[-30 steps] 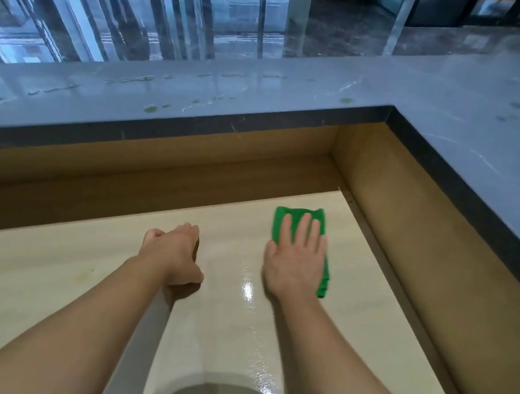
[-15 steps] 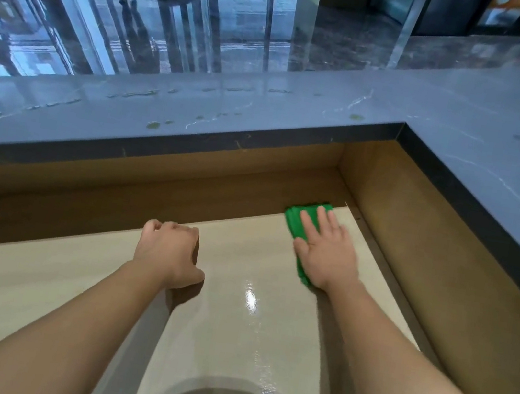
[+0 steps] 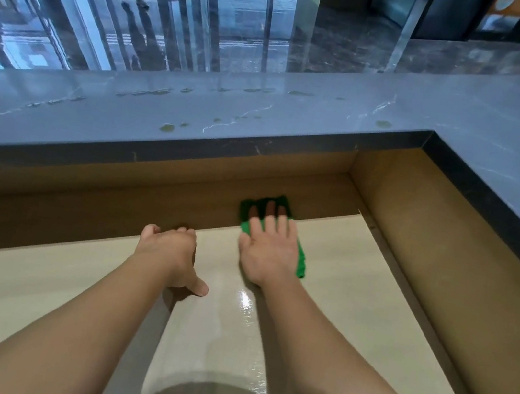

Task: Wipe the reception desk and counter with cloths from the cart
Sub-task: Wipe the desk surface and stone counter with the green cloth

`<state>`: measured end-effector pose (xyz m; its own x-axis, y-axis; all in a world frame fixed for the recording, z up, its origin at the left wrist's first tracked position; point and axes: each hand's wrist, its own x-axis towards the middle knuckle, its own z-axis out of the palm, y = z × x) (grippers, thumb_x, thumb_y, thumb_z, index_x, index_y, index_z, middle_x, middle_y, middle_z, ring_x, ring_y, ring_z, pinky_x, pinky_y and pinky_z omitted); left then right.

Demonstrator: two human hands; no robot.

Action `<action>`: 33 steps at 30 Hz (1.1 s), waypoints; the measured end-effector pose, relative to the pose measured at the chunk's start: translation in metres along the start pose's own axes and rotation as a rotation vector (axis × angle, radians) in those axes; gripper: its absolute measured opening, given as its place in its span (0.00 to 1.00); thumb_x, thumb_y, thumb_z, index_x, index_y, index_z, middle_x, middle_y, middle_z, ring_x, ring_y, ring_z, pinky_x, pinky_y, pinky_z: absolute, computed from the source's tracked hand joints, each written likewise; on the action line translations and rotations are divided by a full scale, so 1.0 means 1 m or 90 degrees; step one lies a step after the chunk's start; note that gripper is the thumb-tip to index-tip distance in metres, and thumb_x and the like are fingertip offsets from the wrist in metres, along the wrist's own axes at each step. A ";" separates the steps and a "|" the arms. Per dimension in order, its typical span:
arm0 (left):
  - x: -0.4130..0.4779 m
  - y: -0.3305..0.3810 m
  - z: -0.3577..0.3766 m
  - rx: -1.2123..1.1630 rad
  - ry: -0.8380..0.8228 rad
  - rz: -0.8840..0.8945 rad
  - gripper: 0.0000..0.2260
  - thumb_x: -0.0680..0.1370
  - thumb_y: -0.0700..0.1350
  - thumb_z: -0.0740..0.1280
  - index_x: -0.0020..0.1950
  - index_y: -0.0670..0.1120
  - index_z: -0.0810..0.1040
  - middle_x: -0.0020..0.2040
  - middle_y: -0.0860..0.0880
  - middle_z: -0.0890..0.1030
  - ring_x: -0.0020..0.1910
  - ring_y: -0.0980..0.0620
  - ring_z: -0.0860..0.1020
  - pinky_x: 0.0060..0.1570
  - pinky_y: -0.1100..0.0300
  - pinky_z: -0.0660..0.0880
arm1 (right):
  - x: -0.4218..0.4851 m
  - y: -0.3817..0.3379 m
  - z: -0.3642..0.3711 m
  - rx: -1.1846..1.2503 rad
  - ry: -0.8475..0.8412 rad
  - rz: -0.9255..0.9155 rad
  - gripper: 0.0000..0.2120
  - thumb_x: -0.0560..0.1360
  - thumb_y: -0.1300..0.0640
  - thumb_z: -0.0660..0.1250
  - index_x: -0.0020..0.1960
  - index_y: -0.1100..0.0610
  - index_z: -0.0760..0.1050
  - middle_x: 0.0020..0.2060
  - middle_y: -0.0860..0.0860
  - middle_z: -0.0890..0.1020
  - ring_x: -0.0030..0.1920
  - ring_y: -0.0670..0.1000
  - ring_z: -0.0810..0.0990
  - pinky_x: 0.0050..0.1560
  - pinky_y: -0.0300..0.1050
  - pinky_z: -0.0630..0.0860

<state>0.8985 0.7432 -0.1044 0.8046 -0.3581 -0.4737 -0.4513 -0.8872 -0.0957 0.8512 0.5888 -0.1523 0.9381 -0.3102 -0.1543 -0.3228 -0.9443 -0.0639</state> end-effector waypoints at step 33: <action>0.002 0.002 -0.001 -0.044 -0.059 0.003 0.49 0.66 0.64 0.74 0.77 0.44 0.55 0.71 0.49 0.61 0.68 0.47 0.68 0.61 0.54 0.73 | 0.066 0.022 -0.012 0.048 -0.021 -0.130 0.27 0.82 0.43 0.47 0.79 0.44 0.45 0.80 0.48 0.45 0.79 0.49 0.42 0.77 0.48 0.43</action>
<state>0.8993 0.7403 -0.1042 0.7623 -0.3369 -0.5526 -0.4250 -0.9045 -0.0348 0.9074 0.5467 -0.1515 0.9807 -0.1090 -0.1623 -0.1366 -0.9759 -0.1702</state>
